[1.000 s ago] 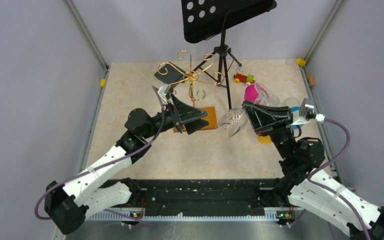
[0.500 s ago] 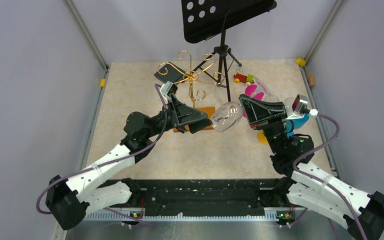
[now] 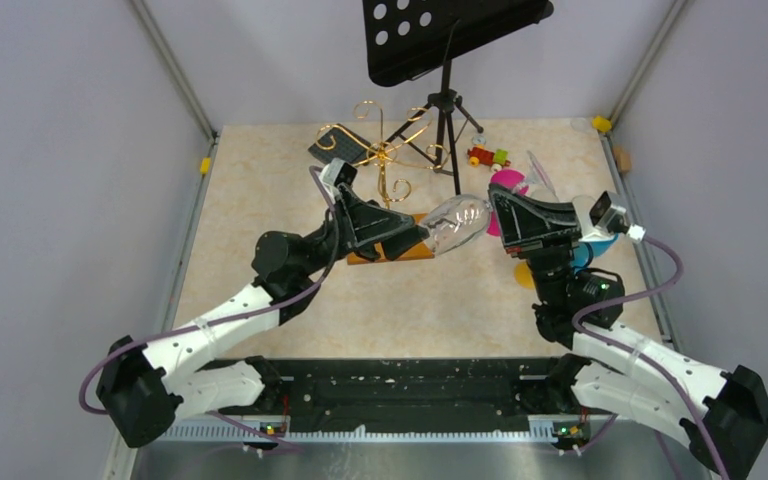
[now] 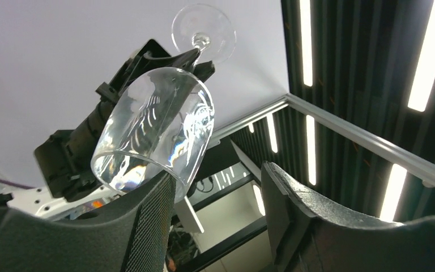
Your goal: Take the wine glass off the wine glass rack
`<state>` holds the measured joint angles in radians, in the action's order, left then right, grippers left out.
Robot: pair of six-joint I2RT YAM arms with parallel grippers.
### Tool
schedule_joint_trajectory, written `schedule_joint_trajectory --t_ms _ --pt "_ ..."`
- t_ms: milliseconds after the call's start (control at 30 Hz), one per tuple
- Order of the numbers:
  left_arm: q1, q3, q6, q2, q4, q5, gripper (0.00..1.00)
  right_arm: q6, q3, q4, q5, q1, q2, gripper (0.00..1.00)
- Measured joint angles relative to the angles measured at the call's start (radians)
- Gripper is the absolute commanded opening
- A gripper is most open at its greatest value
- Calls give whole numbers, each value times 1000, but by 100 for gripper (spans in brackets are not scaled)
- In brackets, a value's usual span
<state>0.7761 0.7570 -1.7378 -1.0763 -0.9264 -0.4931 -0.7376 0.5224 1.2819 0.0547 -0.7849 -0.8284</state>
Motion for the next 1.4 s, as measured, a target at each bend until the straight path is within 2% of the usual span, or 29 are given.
schedule_joint_trajectory --t_ms 133,200,400,567,733,767,900,1000,1167,1300,1400 --pt "24 0 -23 -6 -32 58 57 29 0 83 -26 0 -35 0" --pt "38 0 -42 -24 -60 80 53 47 0 117 -46 0 -56 0" --pt "63 0 -99 -100 -142 122 22 71 0 189 -71 0 -104 0" --pt "69 14 -124 -131 -222 147 0 67 -11 217 -68 0 -109 0" --pt "69 24 -118 -133 -240 150 0 56 -13 222 -77 0 -108 0" --pt "69 24 -118 -133 -240 151 0 56 -13 222 -76 0 -108 7" --pt "69 25 -111 -133 -240 151 0 46 -13 216 -79 0 -105 48" --pt "70 29 -100 -133 -249 155 0 38 -30 195 -88 0 -96 61" --pt "70 48 -84 -133 -243 162 0 40 -47 121 -105 0 -54 70" --pt "70 93 -28 -130 -196 162 0 61 -48 34 -123 0 16 71" --pt "70 122 53 -108 -100 163 0 85 -52 -63 -135 0 90 66"
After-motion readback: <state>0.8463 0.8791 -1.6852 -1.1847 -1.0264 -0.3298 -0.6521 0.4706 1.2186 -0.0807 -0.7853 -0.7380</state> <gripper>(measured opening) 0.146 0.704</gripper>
